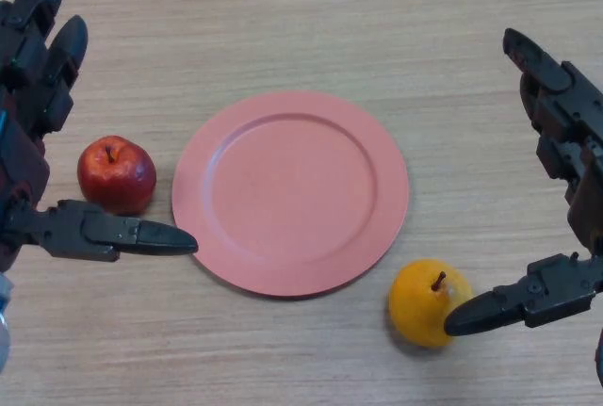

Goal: Pick up the yellow pear and place it on the plate

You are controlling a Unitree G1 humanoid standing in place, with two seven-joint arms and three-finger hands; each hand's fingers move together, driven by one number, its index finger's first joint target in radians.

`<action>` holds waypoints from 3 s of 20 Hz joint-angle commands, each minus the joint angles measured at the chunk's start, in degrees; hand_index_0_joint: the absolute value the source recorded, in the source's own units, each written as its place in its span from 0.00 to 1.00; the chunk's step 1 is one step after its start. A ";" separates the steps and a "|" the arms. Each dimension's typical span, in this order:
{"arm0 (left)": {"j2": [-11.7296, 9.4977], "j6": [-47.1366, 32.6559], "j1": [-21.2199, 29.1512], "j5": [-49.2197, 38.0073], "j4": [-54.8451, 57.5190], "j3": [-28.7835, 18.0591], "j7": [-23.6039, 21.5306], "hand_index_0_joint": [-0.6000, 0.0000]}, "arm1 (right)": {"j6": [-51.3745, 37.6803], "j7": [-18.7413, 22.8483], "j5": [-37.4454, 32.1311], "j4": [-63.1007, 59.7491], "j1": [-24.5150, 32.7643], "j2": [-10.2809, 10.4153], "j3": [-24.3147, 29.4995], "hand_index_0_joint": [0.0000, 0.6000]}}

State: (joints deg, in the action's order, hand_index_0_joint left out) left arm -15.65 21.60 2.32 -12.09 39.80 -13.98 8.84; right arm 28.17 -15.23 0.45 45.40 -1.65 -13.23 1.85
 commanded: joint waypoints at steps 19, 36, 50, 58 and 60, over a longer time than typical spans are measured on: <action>-1.11 -10.48 -2.15 0.00 -1.07 -2.85 2.16 1.00 | -27.69 5.86 0.85 -22.51 -0.99 0.95 -2.98 0.00; -0.91 -7.76 -1.63 0.11 0.02 -1.79 0.88 1.00 | -35.79 15.45 5.20 -47.44 0.03 2.34 -8.25 0.17; -1.09 -6.84 -1.72 0.59 0.18 -2.51 1.77 1.00 | -18.83 15.26 6.41 -36.53 1.55 2.35 -8.61 1.00; -1.45 -5.05 -1.03 -1.97 2.38 -3.60 0.95 1.00 | -13.87 17.13 7.43 -36.98 16.97 2.35 -13.87 1.00; -1.67 -5.09 -0.91 -2.72 2.60 -4.29 0.77 1.00 | -15.15 18.95 6.16 -41.23 21.08 2.35 -17.62 1.00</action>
State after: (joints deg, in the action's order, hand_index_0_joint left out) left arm -15.25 21.29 -0.39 -13.18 39.07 -14.48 10.94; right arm 19.25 1.76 8.44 0.90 16.51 -10.63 -17.31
